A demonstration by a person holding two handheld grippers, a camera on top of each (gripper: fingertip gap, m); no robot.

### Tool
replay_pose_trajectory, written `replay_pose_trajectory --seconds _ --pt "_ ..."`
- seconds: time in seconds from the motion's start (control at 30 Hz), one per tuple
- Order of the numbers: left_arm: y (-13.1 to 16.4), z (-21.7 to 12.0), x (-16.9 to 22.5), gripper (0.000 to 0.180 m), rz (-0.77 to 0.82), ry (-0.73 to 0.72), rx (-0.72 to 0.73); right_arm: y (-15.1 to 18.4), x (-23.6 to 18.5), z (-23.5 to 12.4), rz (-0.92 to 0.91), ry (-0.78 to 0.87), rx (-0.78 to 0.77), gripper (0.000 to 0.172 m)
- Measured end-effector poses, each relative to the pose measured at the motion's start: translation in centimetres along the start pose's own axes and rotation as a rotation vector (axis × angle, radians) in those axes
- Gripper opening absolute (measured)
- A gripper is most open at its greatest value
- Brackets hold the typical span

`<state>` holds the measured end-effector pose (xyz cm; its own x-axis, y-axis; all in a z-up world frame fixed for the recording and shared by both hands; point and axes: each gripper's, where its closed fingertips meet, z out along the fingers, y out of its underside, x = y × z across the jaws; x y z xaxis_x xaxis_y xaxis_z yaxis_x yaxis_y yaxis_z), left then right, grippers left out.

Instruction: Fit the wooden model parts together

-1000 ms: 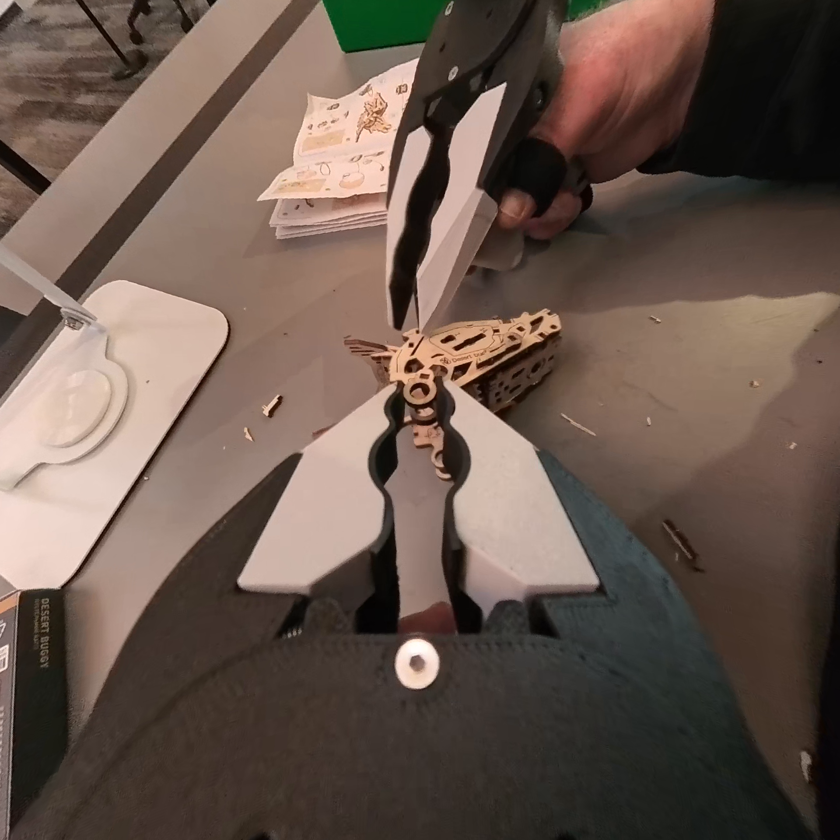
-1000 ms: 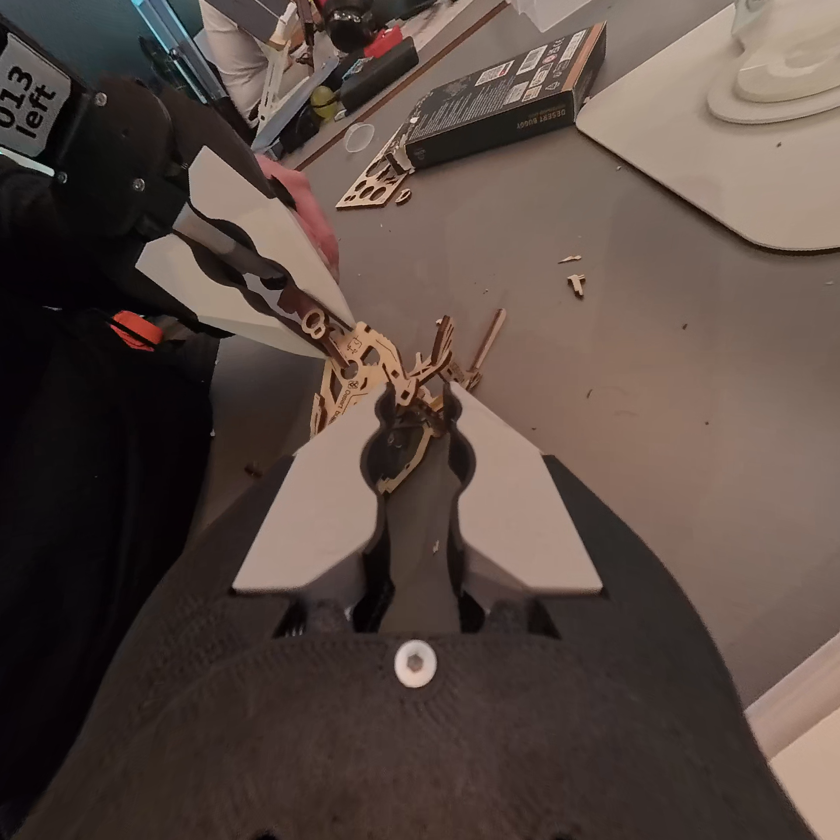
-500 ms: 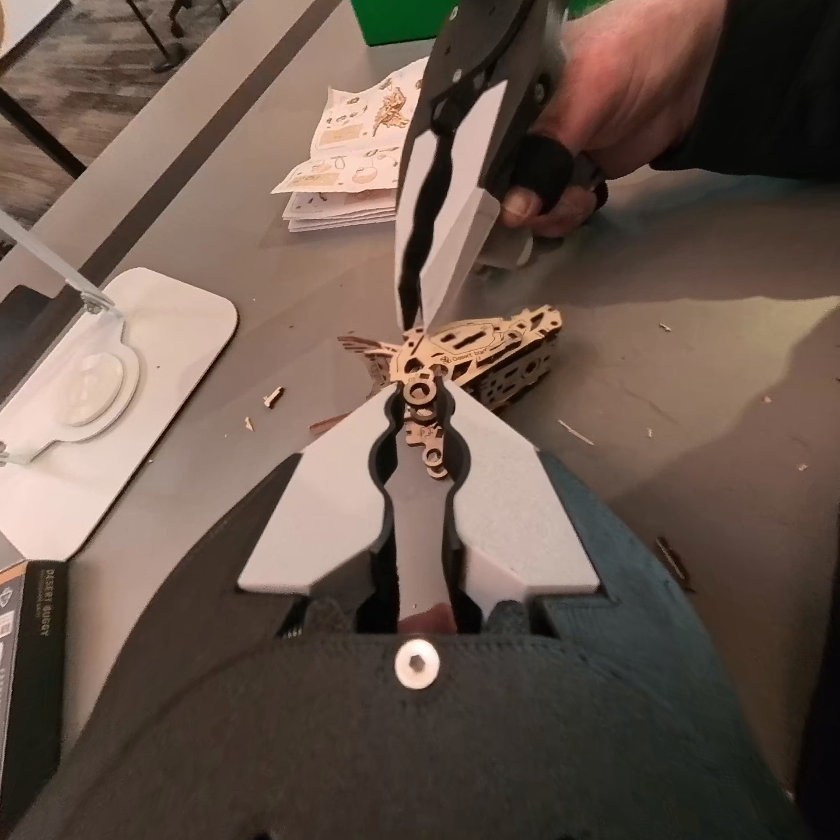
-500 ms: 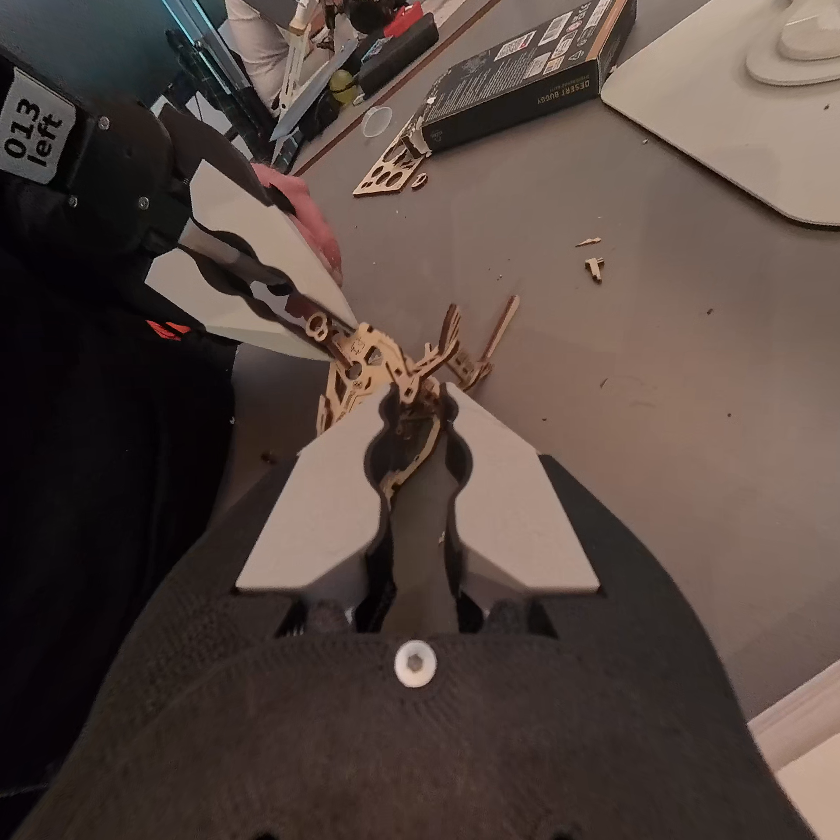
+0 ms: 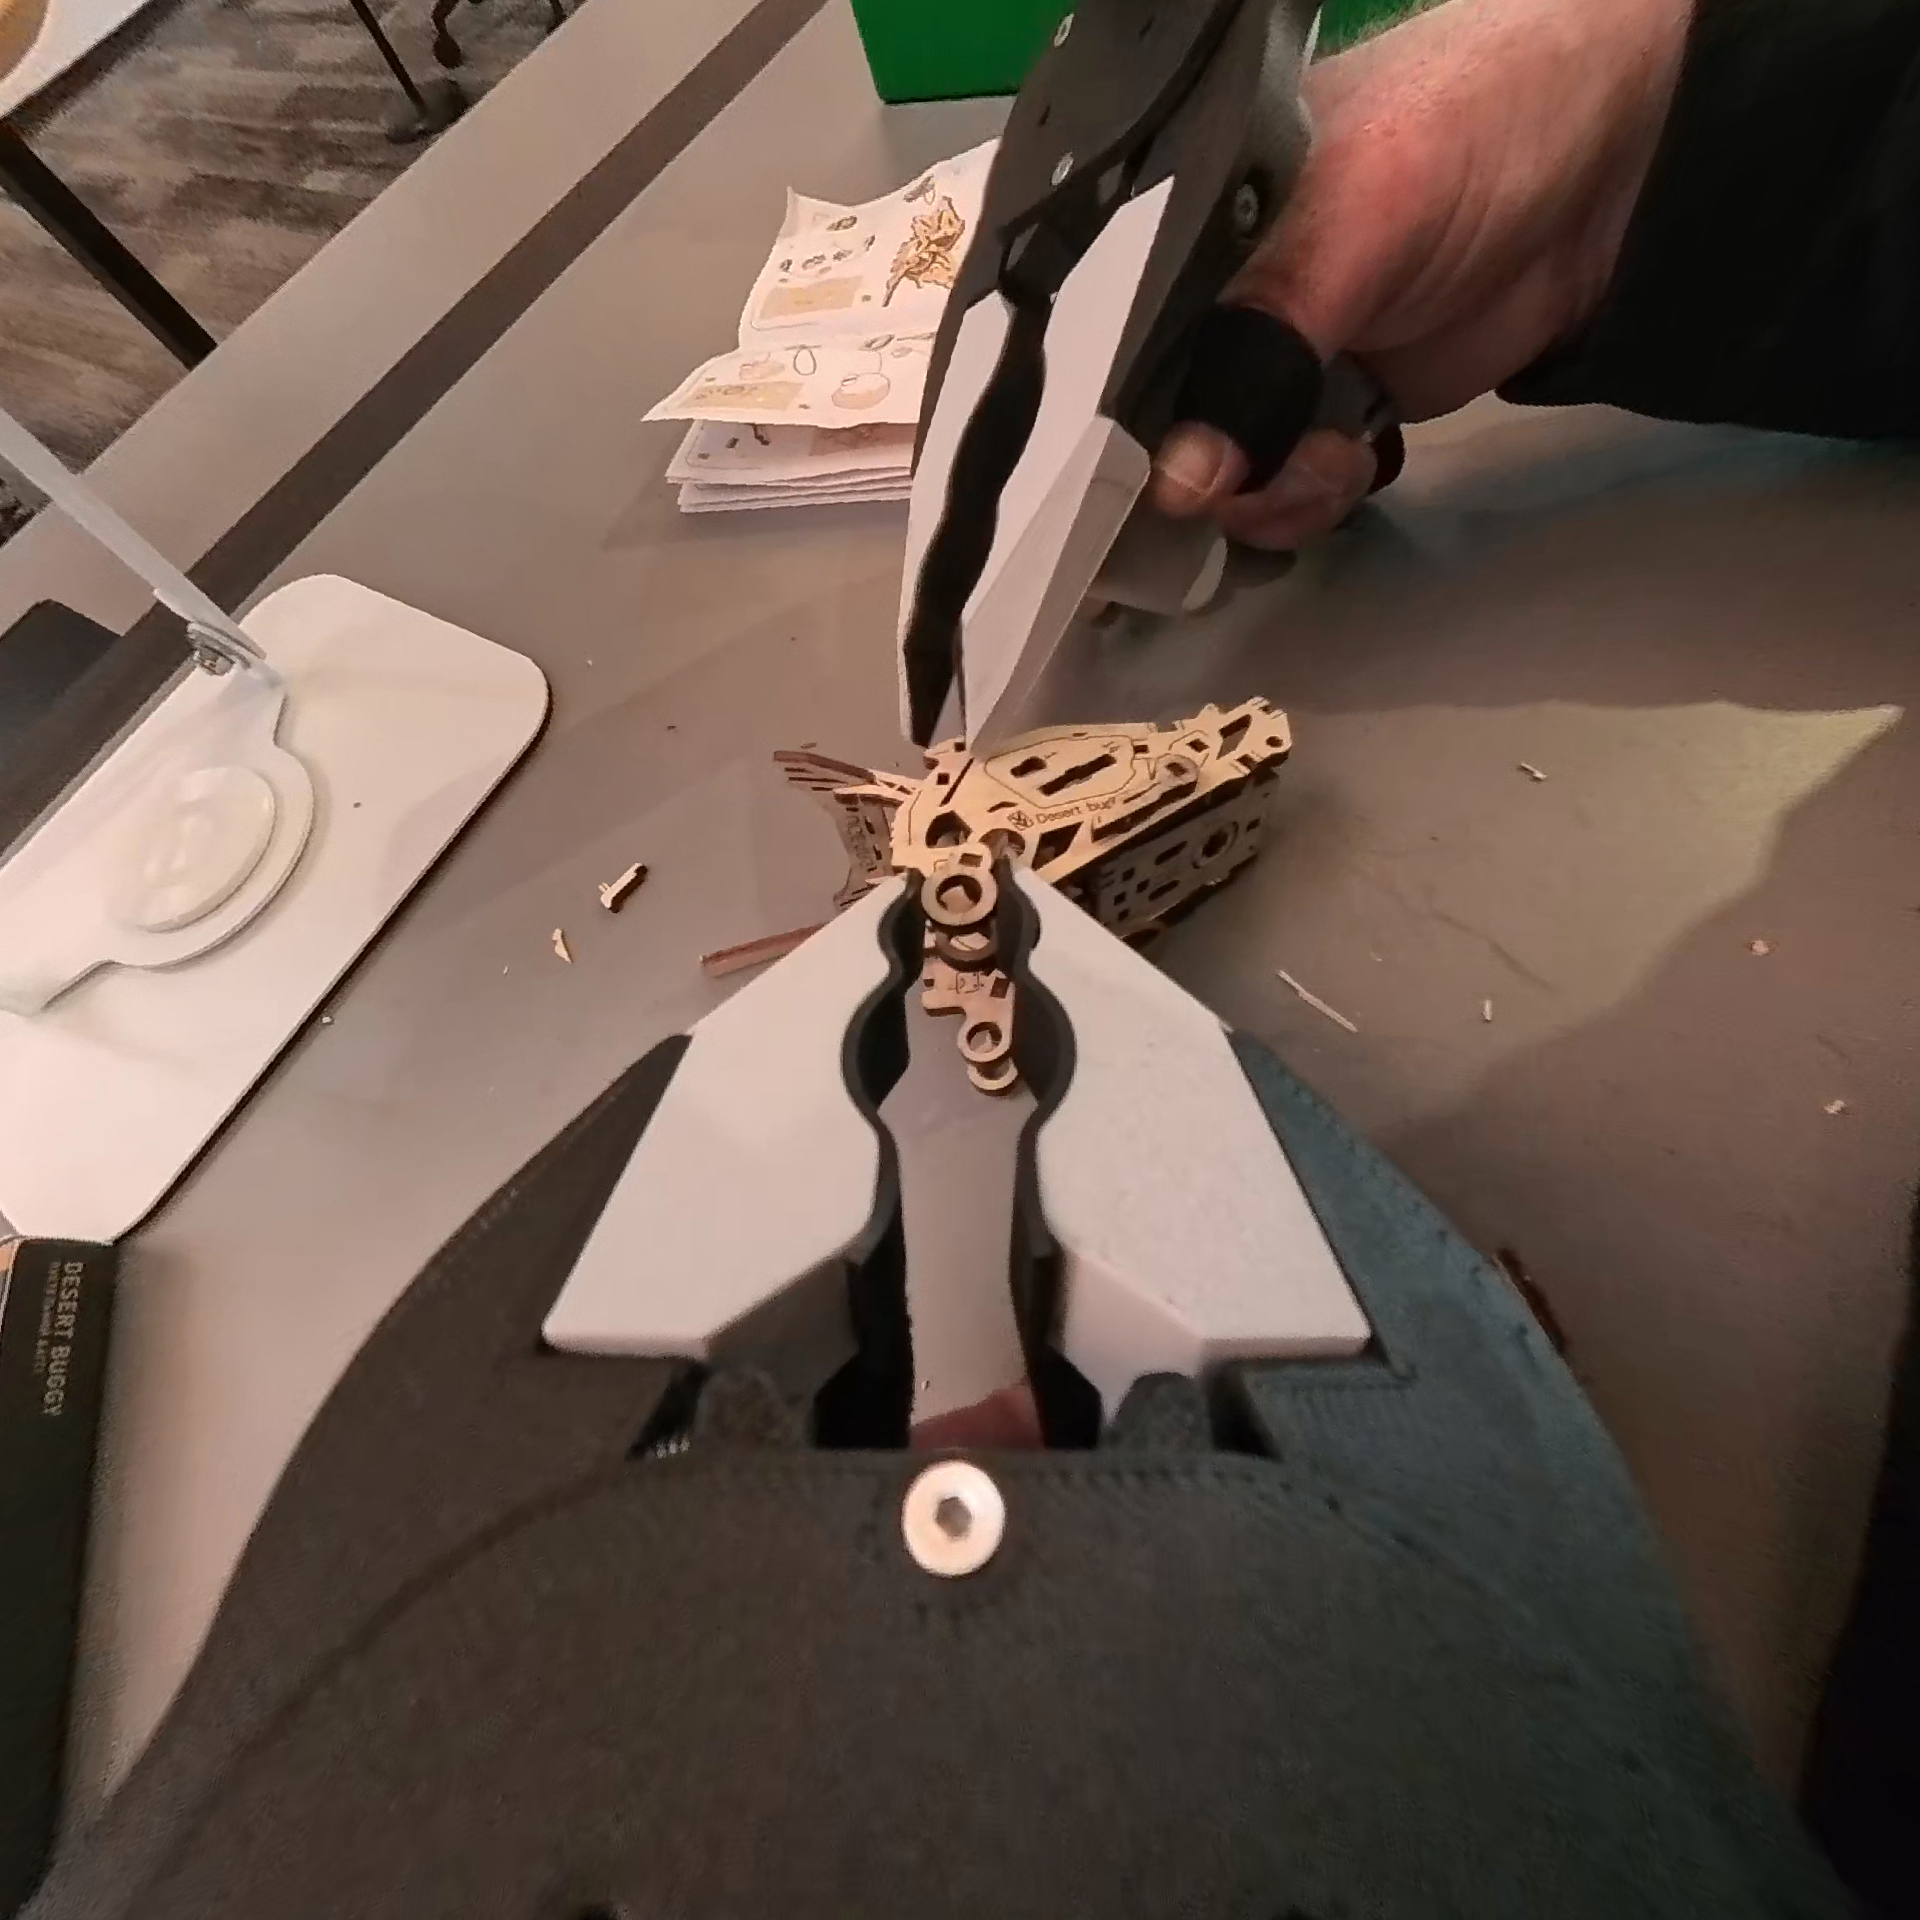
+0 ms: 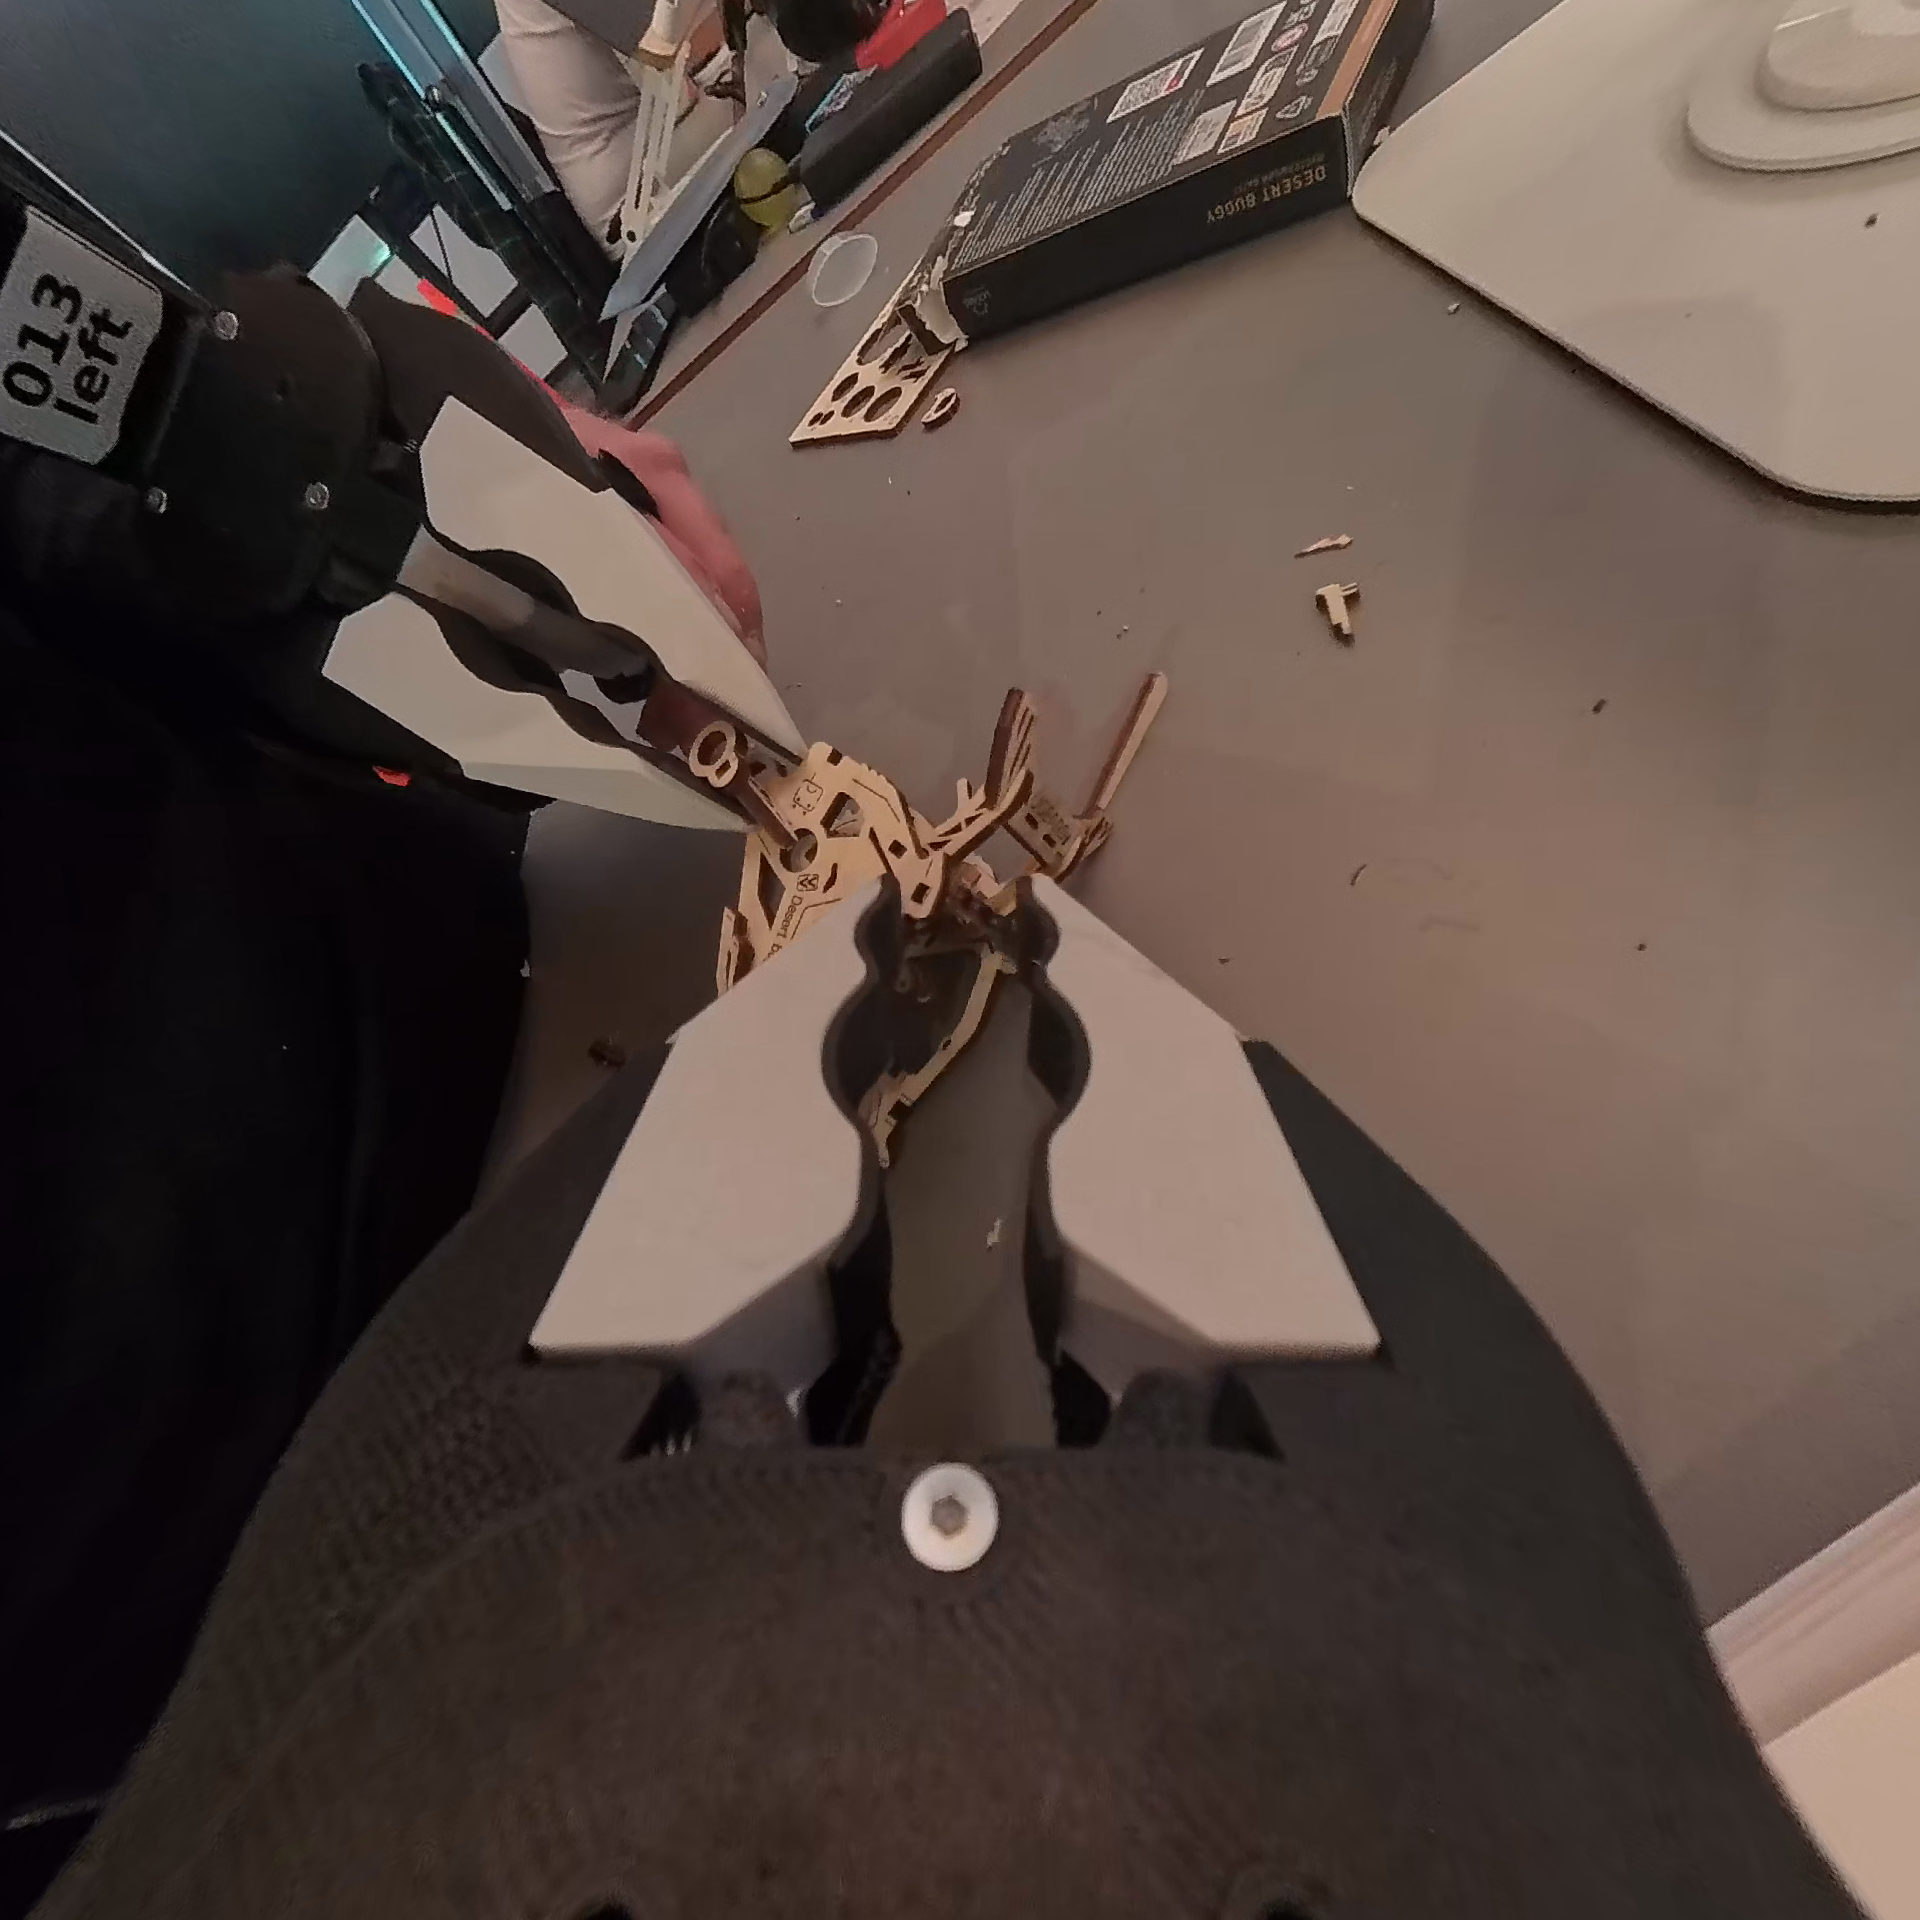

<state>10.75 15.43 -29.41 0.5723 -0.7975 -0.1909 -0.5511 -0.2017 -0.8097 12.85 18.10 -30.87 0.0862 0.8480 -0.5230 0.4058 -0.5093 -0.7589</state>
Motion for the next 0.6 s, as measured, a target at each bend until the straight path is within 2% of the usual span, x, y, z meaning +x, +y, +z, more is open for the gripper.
replay_pose_trajectory --seconds 0.23,0.47,0.6 --pt "0.0 -0.1 0.0 0.011 0.001 -0.029 0.020 0.2 -0.2 0.1 -0.002 0.008 -0.011 0.020" --pt "-0.4 -0.3 -0.1 0.011 -0.012 -0.084 0.059 0.3 -0.7 0.1 0.035 0.025 -0.002 0.033" --pt "-0.5 -0.2 0.1 0.011 -0.024 -0.076 0.079 0.7 -1.2 -0.2 0.061 0.035 0.002 0.028"
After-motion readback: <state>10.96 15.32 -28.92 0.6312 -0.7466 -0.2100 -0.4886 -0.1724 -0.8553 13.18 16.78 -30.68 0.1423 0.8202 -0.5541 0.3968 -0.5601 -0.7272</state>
